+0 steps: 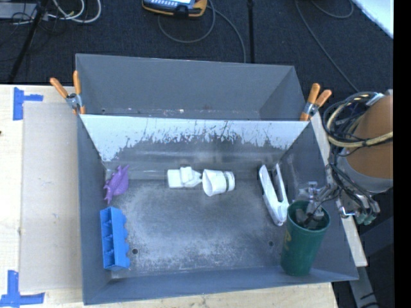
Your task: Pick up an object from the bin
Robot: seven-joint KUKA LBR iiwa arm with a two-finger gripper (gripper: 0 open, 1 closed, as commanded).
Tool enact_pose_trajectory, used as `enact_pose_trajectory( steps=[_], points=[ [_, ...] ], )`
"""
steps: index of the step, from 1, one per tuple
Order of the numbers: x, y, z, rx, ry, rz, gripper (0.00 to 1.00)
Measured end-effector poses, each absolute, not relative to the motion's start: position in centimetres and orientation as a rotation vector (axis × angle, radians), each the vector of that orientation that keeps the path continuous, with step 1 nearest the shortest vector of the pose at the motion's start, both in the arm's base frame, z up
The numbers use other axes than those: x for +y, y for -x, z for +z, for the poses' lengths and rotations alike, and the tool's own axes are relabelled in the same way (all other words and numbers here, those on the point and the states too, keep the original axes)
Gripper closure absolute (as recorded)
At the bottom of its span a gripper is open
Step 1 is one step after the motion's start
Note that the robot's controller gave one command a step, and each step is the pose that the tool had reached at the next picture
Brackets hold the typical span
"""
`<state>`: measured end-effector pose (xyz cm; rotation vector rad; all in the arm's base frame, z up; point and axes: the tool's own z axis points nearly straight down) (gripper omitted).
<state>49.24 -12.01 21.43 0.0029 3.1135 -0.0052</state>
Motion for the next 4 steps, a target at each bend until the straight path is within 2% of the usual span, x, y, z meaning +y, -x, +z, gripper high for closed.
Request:
enact_pose_trajectory(
  steps=[1, 2, 3, 4],
  points=[
    [-13.0, -50.3, 27.2, 3.100, 0.042, -0.010, 0.00],
    [-12.9, -50.5, 33.1, 3.108, 0.029, -0.006, 0.00],
    [-13.8, -49.8, 44.8, 3.098, 0.007, -0.010, 1.00],
    [-13.8, -49.8, 44.8, 3.098, 0.005, -0.010, 1.00]
  ],
)
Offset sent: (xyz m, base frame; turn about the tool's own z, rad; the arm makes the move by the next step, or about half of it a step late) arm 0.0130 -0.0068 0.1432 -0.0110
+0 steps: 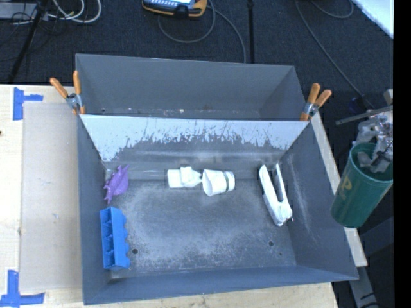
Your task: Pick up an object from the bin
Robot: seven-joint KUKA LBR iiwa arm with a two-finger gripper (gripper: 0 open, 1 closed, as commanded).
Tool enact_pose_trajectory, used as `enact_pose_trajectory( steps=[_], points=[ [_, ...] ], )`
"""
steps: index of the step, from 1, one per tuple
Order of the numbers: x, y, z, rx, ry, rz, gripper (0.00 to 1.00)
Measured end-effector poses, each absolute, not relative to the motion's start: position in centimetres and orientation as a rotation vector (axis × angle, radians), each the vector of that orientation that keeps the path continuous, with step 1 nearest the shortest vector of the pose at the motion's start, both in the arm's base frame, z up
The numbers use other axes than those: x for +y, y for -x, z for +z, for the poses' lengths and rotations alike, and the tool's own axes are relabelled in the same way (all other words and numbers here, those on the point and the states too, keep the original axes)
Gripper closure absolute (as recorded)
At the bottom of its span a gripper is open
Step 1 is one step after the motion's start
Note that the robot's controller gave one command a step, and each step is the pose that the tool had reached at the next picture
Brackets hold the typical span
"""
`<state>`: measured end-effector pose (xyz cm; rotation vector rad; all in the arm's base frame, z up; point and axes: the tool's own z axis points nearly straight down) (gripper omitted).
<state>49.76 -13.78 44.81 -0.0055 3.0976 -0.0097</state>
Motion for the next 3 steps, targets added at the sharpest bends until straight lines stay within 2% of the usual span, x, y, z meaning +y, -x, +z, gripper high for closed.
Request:
enact_pose_trajectory(
  steps=[1, 2, 3],
  points=[
    [-13.9, -49.8, 41.2, 3.091, 0.124, -0.014, 1.00],
    [-13.6, -50.2, 37.5, 3.069, 0.423, -0.018, 1.00],
    [-14.4, -50.2, 32.7, 3.052, 0.506, -0.023, 1.00]
  ],
)
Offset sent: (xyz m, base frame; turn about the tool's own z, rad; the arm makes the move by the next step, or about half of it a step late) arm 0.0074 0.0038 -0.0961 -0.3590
